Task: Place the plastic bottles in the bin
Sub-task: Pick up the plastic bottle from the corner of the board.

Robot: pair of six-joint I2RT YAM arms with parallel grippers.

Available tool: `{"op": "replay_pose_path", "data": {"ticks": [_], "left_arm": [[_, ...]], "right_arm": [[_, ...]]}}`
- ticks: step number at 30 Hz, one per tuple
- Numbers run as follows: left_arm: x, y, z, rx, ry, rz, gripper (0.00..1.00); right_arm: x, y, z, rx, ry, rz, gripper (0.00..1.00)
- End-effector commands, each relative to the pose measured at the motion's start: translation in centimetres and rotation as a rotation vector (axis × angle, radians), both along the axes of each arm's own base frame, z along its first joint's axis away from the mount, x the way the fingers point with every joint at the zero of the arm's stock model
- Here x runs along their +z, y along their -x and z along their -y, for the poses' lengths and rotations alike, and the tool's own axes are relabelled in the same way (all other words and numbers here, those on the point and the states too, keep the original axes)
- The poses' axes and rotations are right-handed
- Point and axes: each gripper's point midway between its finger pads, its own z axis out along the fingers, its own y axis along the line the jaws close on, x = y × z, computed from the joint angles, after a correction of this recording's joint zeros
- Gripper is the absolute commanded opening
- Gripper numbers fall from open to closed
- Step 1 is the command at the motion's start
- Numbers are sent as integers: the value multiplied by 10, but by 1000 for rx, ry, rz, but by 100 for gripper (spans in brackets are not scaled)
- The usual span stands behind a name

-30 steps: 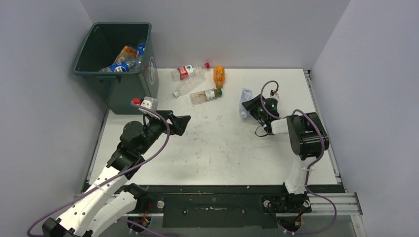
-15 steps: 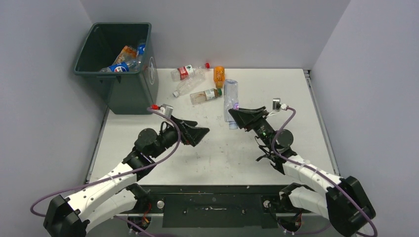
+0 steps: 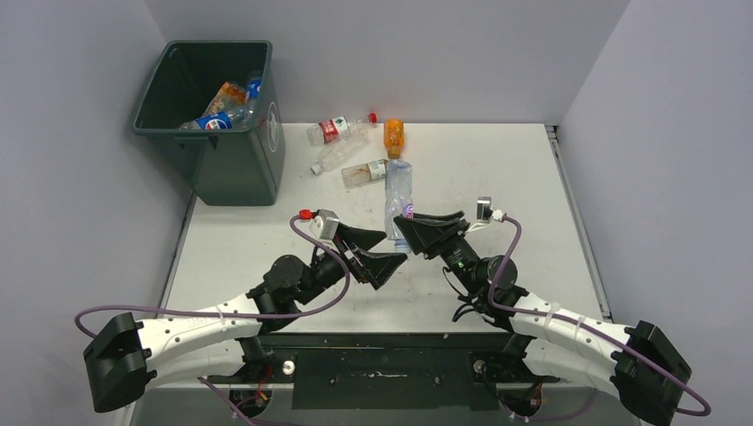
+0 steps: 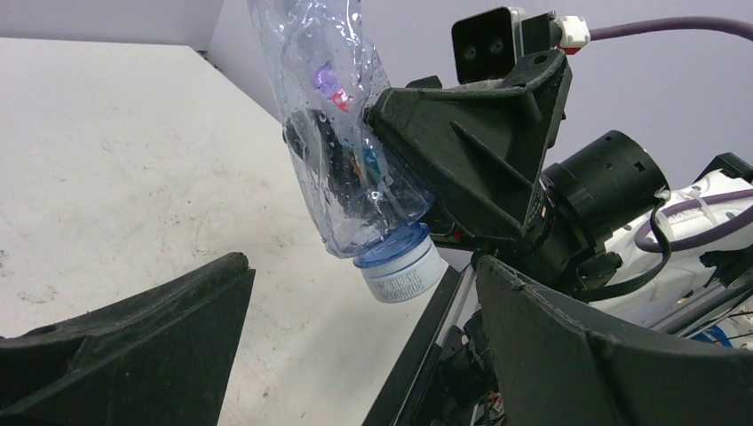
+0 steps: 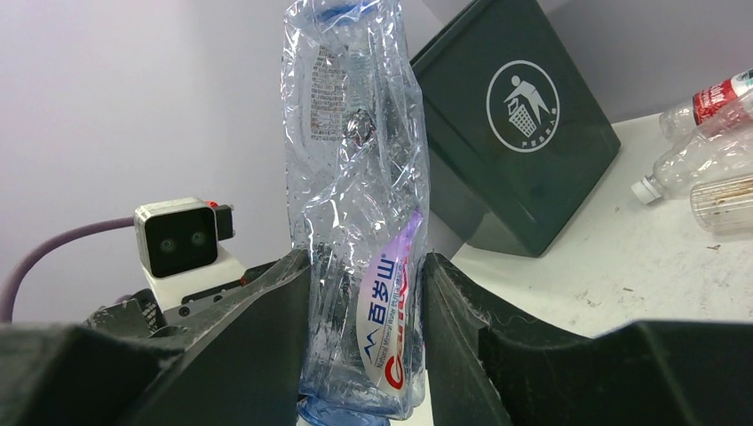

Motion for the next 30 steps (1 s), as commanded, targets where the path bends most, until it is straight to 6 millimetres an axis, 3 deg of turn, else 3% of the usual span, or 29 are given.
{"op": "replay_pose_path", "data": {"ticks": [1,3,9,16,23,24,25,27,28,30], "left_arm": [[35,-2,0,25,107,60,96],[34,-4,1,30,102,54,99],[32,-6,5,28,87,47,72],[40,-1,15,-22,105,62,66],[40,2,18,-45,100,82,20],[39,3,19,-49,87,87,10],[38,3,19,-47,69,89,1],[38,2,15,-32,33,100,0],[38,1,12,-20,8,105,0],[39,-3,2,24,-50,117,0]], "right_arm": [[18,-3,7,-75,-40,42,5],[18,-2,5,-71,-39,43,5],[16,1,0,-59,-38,42,5],[12,7,-7,-34,-43,34,5],[7,12,-10,-19,-8,39,5],[6,14,-11,-14,9,45,8],[5,15,-13,-8,35,52,21],[2,16,-15,-3,112,48,60],[0,16,-15,-7,157,40,75],[6,14,-10,-31,228,32,92]]}}
